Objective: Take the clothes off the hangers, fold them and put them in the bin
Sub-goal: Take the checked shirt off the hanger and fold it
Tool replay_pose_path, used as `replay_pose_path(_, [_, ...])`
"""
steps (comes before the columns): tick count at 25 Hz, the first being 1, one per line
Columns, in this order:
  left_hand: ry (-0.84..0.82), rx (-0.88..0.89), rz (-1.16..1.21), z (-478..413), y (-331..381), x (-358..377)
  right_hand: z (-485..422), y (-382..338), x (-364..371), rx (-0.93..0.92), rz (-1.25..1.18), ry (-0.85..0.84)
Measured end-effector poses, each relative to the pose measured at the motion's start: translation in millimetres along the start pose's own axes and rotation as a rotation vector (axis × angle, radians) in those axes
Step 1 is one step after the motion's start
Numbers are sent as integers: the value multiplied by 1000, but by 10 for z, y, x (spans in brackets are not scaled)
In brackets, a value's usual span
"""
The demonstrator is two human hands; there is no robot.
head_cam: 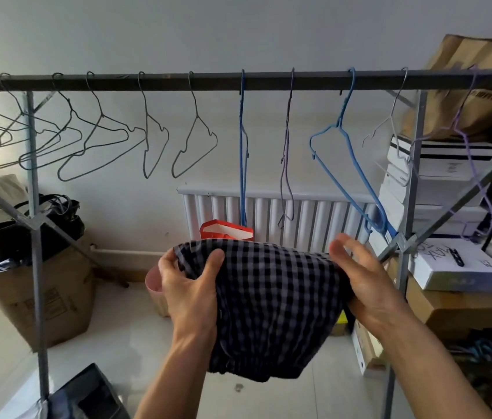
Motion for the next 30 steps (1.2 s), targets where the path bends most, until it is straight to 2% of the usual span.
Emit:
replay_pose_path(1, [2,1,16,-3,23,5,34,-3,43,10,9,-102])
replay_pose_path(3, [-27,53,-10,-41,37,-29,102,-14,74,-47,192,-163])
replay_pose_path(7, [-210,136,-200,-126,45,-38,196,-147,-8,-287,653,67])
replay_pose_path(11, [-449,244,-655,-127,110,5,253,-350,-172,-461,785,203])
replay_pose_path(14, [-444,371,-818,-113,219,61,255,-463,-231,-514,829,207])
replay_pose_path(16, [-422,372,-870,-120,252,62,255,-507,-263,-449,661,110])
replay_pose_path(18, [-386,305,-786,-142,220,34,251,-512,-270,-359,392,-23])
replay_pose_path(22, [-314,56,-225,-15,74,63,196,-466,-180,-314,221,-101])
replay_pose_path(26, [-165,48,-162,31,17,-99,107,-371,7,-318,216,-90])
replay_pose_path(30, [-123,-96,-91,-9,-71,-407,73,-383,305,-391,264,-77])
Point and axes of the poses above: each hand's wrist, its own z-axis away from the middle knuckle, its own x-axis out of the palm, y = z × x, the point moved 7 cm from there along -z, towards the middle knuckle, and after that the axes turned 11 degrees about x, right-handed, at the moved point
